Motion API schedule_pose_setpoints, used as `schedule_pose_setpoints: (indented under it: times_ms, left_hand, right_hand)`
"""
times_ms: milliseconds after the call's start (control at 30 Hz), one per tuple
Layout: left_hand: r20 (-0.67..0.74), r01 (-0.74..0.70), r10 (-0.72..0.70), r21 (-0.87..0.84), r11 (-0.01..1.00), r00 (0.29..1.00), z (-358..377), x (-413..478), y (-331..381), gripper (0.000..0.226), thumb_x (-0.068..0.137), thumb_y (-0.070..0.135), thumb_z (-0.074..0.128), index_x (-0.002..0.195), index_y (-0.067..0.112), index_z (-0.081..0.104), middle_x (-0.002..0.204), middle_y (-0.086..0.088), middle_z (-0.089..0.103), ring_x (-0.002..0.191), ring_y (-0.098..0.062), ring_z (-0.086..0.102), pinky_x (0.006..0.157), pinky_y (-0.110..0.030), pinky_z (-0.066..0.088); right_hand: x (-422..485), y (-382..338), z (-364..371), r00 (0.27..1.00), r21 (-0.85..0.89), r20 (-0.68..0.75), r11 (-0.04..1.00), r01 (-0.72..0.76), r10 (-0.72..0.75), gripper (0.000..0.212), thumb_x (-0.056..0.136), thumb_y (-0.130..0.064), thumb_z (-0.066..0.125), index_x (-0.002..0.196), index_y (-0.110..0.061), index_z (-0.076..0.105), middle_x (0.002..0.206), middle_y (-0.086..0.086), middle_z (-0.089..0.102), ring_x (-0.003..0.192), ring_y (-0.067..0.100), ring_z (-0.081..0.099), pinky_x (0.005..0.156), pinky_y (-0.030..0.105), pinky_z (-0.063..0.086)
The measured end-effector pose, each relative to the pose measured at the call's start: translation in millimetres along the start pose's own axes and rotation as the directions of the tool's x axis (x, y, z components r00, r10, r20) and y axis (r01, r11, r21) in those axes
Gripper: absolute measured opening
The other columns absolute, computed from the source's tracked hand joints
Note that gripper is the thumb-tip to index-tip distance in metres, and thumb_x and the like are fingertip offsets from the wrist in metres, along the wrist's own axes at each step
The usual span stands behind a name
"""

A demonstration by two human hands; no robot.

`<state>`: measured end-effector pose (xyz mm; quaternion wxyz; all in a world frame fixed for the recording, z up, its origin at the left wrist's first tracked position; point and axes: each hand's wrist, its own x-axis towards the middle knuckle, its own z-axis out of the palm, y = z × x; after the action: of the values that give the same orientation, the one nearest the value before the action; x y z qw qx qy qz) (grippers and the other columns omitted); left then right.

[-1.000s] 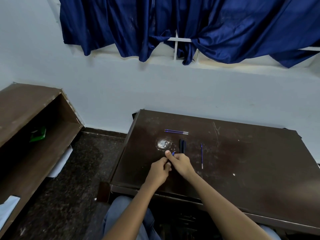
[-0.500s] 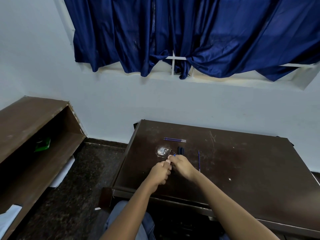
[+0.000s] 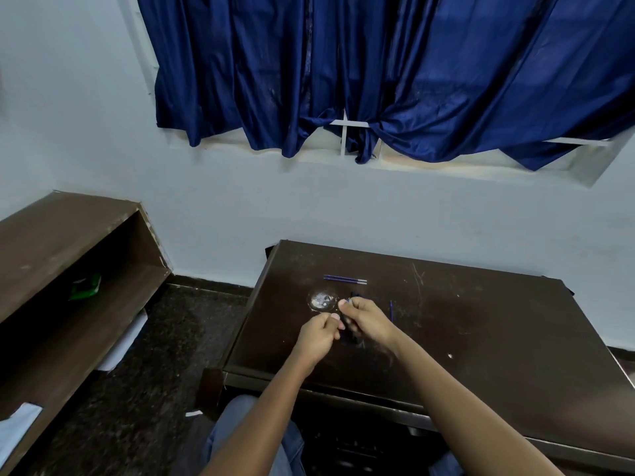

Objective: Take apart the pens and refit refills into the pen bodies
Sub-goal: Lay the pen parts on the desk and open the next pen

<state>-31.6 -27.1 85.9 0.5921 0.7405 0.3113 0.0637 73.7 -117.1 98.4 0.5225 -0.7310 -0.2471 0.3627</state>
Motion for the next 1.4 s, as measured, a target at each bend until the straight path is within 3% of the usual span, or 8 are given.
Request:
schedule_pose_setpoints:
  times_ms: [200,333,533,700,867,1033,1300,1400]
  left_hand:
    - [-0.049,0.016,-0.015,0.019,1.0,0.999,-0.2,-1.0,-4.8,0.035,0.1,0.028,0.04,0.073,0.023,0.061,0.063,0.007,0.055,0.058,-0.008,0.047,0.06,-0.028,0.036]
    - [-0.043,0.011,-0.01,0.034,0.999,0.999,-1.1,-0.5,-5.6,0.035,0.1,0.03,0.04,0.073,0.025,0.062,0.063,0.008,0.057,0.059,-0.007,0.048,0.059,-0.026,0.037]
    - [-0.05,0.004,-0.002,0.04,0.999,0.999,-0.9,0.3,-2.6,0.035,0.1,0.03,0.04,0.072,0.025,0.061,0.064,0.009,0.058,0.058,-0.006,0.048,0.06,-0.026,0.037]
    - [-0.035,0.009,-0.007,0.064,0.998,0.999,1.4,-1.0,-3.2,0.034,0.1,0.031,0.039,0.073,0.024,0.059,0.067,0.008,0.059,0.061,-0.006,0.049,0.06,-0.024,0.038]
    - [-0.036,0.02,-0.017,0.067,0.998,0.999,1.2,-1.2,-3.5,0.035,0.1,0.03,0.038,0.074,0.023,0.06,0.068,0.007,0.059,0.059,-0.006,0.048,0.058,-0.024,0.037]
    - [-0.025,0.041,-0.04,0.071,0.997,0.999,-0.6,-1.3,-6.7,0.036,0.1,0.032,0.039,0.073,0.026,0.062,0.066,0.008,0.06,0.058,-0.005,0.048,0.057,-0.024,0.037]
    - [0.003,0.035,-0.035,0.06,0.998,0.999,-1.3,1.1,-8.8,0.034,0.099,0.032,0.043,0.072,0.027,0.063,0.065,0.008,0.062,0.056,-0.003,0.049,0.056,-0.023,0.037]
    - [0.0,0.042,-0.043,0.049,0.998,0.999,-0.8,2.5,-10.4,0.032,0.098,0.031,0.044,0.073,0.026,0.063,0.066,0.008,0.063,0.057,-0.003,0.049,0.058,-0.023,0.038]
  right_hand:
    - [-1.6,-0.4,4.1,0.996,0.261,0.035,0.961,-0.09,0.083,0.011,0.097,-0.011,0.05,0.101,-0.01,0.061,0.066,-0.002,0.052,0.057,0.004,0.049,0.055,0.016,0.041]
    - [-2.4,-0.5,4.8,0.995,0.366,-0.035,0.928,-0.072,0.091,0.008,0.091,-0.005,0.06,0.097,-0.009,0.063,0.076,-0.001,0.059,0.063,0.005,0.053,0.058,0.015,0.044]
    - [-7.1,-5.8,7.6,0.993,0.589,0.045,0.799,-0.118,0.113,0.02,0.095,0.003,0.043,0.103,-0.007,0.059,0.09,0.006,0.07,0.067,0.017,0.057,0.061,0.024,0.052]
    - [-8.2,-4.0,12.0,0.996,0.524,0.026,0.847,-0.087,0.087,0.006,0.094,-0.002,0.053,0.093,-0.003,0.059,0.075,0.011,0.054,0.053,0.015,0.051,0.057,0.024,0.053]
    - [-6.6,0.5,7.4,0.992,0.597,0.051,0.793,-0.122,0.115,0.023,0.096,0.004,0.042,0.11,-0.002,0.059,0.089,0.008,0.067,0.06,0.018,0.056,0.064,0.027,0.054]
    - [-5.7,7.8,6.2,0.989,0.431,-0.014,0.894,-0.125,0.145,0.006,0.091,-0.008,0.061,0.096,-0.011,0.061,0.083,0.0,0.06,0.074,0.008,0.058,0.07,0.019,0.05]
    - [0.8,11.9,8.6,0.985,0.476,-0.019,0.868,-0.142,0.172,0.004,0.092,-0.01,0.06,0.092,-0.011,0.064,0.076,0.001,0.06,0.068,0.009,0.058,0.07,0.021,0.051]
    - [5.5,12.5,10.0,0.987,0.494,-0.043,0.862,-0.112,0.153,0.012,0.09,0.001,0.058,0.092,-0.01,0.063,0.085,0.005,0.065,0.073,0.012,0.061,0.069,0.021,0.053]
